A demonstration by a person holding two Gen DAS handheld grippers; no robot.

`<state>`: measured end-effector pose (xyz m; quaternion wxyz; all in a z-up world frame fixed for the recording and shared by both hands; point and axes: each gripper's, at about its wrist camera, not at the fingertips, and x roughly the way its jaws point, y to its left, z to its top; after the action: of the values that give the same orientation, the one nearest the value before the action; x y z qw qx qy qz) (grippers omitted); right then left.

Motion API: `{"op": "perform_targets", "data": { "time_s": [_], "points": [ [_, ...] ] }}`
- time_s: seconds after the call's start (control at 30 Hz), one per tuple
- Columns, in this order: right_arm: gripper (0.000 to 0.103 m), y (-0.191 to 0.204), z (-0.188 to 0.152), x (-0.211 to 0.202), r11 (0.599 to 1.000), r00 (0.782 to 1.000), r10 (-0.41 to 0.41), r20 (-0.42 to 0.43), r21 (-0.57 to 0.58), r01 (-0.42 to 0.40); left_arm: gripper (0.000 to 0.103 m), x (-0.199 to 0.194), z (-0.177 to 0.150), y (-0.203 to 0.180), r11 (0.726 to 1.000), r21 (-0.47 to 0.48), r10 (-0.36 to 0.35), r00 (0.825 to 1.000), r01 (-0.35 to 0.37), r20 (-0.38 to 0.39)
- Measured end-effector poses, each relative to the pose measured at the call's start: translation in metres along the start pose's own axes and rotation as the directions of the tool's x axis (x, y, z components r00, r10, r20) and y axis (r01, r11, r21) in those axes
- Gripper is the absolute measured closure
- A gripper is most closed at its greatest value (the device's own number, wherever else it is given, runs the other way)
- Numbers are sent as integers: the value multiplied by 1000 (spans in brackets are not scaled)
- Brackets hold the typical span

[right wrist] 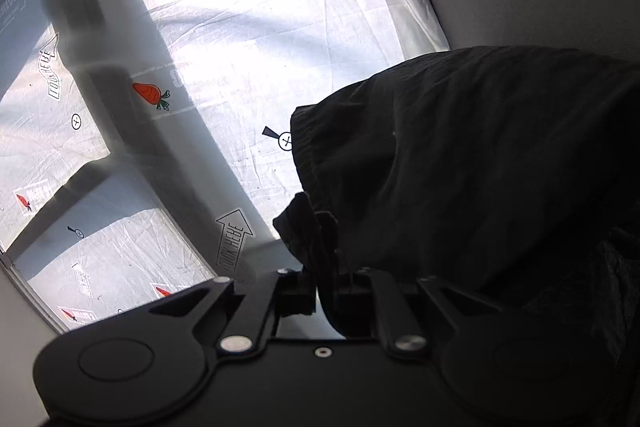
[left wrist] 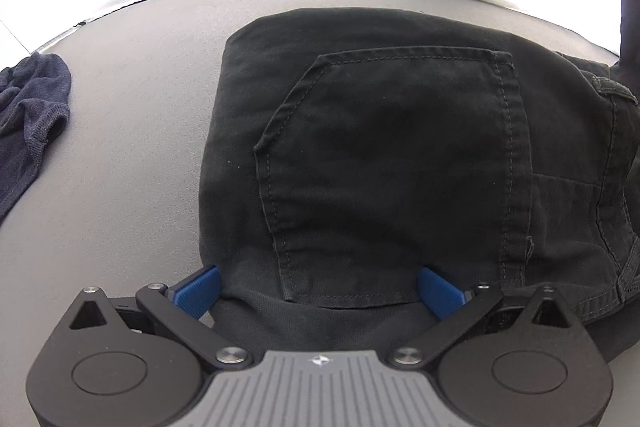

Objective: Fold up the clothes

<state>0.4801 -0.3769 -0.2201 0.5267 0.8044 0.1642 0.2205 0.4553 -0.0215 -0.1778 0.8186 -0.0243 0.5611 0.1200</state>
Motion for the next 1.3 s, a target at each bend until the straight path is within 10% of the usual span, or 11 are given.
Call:
{"op": "perform_targets", "data": {
  "time_s": [0.57, 1.1, 1.17, 1.3],
  "points": [
    [95, -55, -124, 67, 986, 957, -164, -241, -22, 164, 0, -21, -25, 61, 993, -81, -84, 995, 89, 61],
    [95, -107, -153, 50, 967, 914, -250, -319, -48, 248, 0, -26, -20, 101, 997, -57, -54, 991, 61, 125],
    [95, -104, -159, 49, 974, 903, -225, -366, -58, 220, 0, -24, -19, 109, 994, -85, -51, 991, 62, 123],
    [93, -111, -162, 40, 904, 843, -426, -328, -179, 387, 0, -24, -20, 114, 990, -125, -48, 993, 62, 111]
  ]
}}
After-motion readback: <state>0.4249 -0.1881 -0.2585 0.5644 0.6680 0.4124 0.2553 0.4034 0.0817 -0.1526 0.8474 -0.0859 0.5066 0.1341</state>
